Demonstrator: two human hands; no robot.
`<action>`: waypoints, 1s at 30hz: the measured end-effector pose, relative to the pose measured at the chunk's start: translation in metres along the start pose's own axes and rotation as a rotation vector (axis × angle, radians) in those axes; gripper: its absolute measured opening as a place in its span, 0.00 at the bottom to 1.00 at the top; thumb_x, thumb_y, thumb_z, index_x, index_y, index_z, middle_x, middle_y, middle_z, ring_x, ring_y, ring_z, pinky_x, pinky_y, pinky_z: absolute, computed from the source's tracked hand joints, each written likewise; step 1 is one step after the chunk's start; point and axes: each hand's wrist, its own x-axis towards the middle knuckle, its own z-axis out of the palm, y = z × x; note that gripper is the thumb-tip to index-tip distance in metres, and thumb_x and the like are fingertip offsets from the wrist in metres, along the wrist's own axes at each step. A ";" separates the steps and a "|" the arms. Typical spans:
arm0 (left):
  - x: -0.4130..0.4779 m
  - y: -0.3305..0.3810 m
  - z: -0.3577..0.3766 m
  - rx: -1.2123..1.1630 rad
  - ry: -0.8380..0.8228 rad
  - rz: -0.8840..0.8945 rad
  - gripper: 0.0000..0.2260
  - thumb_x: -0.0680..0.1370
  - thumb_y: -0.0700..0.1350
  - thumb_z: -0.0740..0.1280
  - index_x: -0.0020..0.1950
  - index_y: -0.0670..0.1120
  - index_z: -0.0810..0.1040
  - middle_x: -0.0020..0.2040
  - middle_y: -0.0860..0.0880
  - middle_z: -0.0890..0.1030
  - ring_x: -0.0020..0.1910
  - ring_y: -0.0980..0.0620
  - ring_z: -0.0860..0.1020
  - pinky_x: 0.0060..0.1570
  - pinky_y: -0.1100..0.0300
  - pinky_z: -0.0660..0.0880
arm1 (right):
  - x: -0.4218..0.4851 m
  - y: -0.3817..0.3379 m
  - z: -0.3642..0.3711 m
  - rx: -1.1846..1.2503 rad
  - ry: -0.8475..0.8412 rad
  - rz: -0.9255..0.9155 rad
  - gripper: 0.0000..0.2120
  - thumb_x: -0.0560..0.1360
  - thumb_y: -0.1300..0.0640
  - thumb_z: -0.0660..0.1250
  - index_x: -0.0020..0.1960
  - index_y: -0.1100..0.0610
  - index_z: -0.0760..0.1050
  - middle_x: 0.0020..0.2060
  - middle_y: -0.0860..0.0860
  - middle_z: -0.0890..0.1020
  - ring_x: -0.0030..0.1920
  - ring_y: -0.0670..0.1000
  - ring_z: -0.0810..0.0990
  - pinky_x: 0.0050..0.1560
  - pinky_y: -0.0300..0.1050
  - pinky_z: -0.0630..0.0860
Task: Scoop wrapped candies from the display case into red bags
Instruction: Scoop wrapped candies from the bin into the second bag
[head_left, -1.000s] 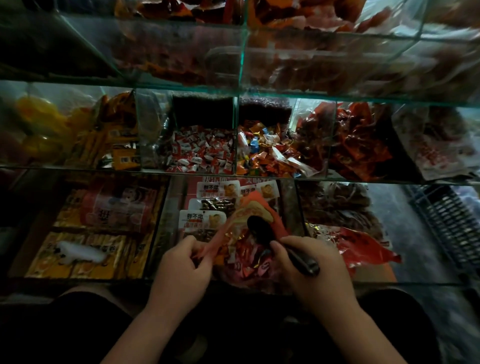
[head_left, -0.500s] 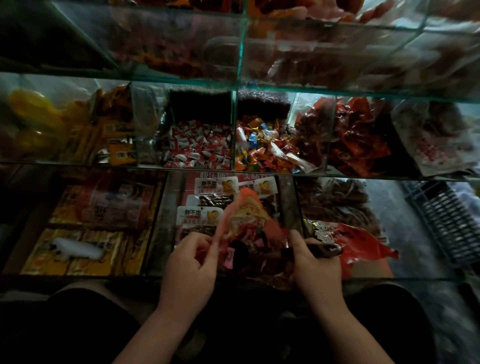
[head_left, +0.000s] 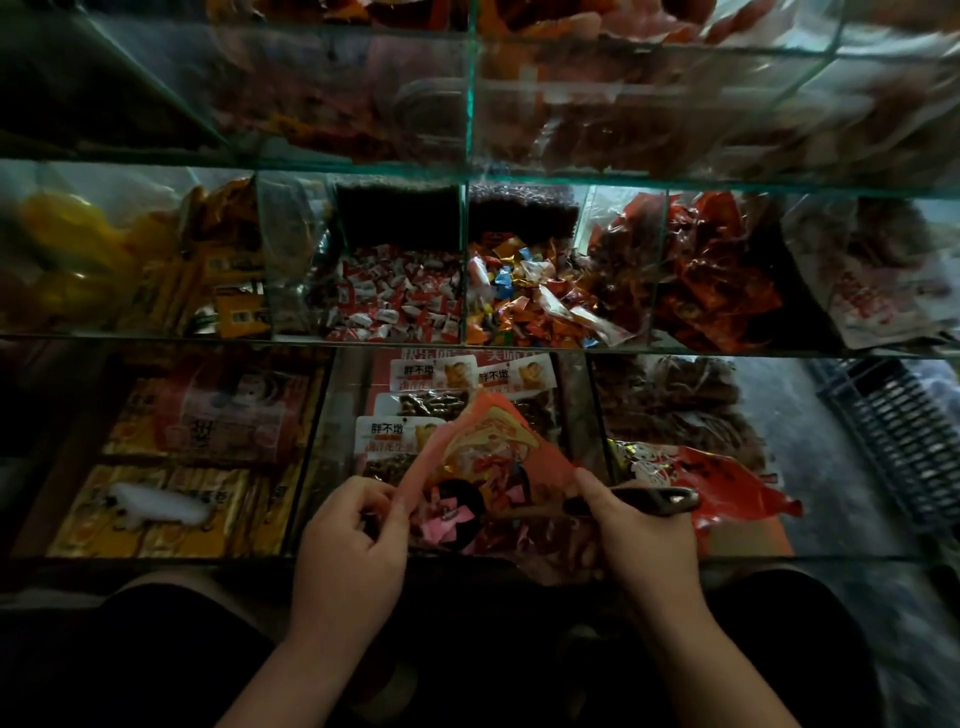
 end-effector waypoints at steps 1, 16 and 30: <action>0.001 0.001 0.000 0.002 0.001 -0.003 0.13 0.78 0.45 0.73 0.43 0.62 0.75 0.39 0.59 0.79 0.32 0.59 0.77 0.30 0.68 0.71 | 0.000 -0.002 -0.006 0.011 -0.010 -0.003 0.16 0.71 0.53 0.80 0.31 0.60 0.81 0.22 0.60 0.79 0.20 0.53 0.76 0.21 0.42 0.72; 0.012 0.052 0.040 0.210 -0.249 0.270 0.15 0.81 0.49 0.69 0.67 0.53 0.75 0.65 0.60 0.73 0.66 0.66 0.67 0.68 0.63 0.68 | -0.011 -0.039 -0.068 0.113 -0.012 -0.122 0.19 0.65 0.39 0.78 0.38 0.55 0.85 0.24 0.57 0.80 0.18 0.49 0.72 0.19 0.36 0.64; 0.020 0.050 0.056 0.226 -0.210 0.278 0.25 0.84 0.61 0.59 0.78 0.52 0.70 0.76 0.57 0.69 0.76 0.59 0.63 0.76 0.52 0.61 | -0.040 -0.053 -0.083 0.138 -0.112 -0.417 0.15 0.66 0.43 0.74 0.35 0.54 0.76 0.23 0.59 0.78 0.17 0.53 0.73 0.20 0.37 0.66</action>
